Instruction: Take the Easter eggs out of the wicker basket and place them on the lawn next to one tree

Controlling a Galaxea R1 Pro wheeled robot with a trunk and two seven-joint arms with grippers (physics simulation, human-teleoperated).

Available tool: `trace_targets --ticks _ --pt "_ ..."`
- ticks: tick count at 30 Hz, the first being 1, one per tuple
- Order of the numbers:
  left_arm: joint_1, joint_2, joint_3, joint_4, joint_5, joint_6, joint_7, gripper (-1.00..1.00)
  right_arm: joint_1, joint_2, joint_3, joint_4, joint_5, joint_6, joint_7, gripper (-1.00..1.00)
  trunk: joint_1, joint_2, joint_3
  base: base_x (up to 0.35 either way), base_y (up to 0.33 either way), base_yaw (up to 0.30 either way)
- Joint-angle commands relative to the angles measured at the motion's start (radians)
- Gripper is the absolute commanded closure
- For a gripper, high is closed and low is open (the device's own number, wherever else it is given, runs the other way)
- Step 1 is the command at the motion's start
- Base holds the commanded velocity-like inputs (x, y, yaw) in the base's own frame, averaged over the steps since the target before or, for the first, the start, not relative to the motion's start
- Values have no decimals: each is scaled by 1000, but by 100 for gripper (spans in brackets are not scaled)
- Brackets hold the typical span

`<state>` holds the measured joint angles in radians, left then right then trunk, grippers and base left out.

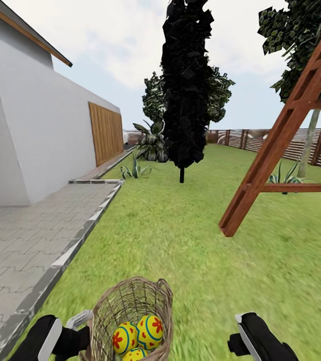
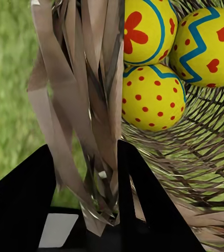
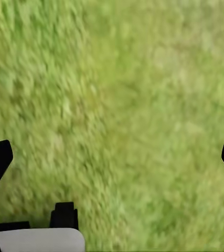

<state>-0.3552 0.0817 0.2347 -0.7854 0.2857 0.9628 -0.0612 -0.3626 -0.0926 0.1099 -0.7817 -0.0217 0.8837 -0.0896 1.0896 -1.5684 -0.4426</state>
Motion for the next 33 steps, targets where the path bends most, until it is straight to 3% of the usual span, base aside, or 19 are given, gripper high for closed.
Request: trace_targets --ticks 1,33 --pt "-1 0 3 -2 23 5 -8 100 -1 -1 5 -1 -3 5 -5 -100 1 -1 -1 343 0 -181" --pt "-1 0 3 -2 23 5 -8 100 -1 -1 5 -1 -1 5 -6 -100 1 -1 -1 344 0 -5"
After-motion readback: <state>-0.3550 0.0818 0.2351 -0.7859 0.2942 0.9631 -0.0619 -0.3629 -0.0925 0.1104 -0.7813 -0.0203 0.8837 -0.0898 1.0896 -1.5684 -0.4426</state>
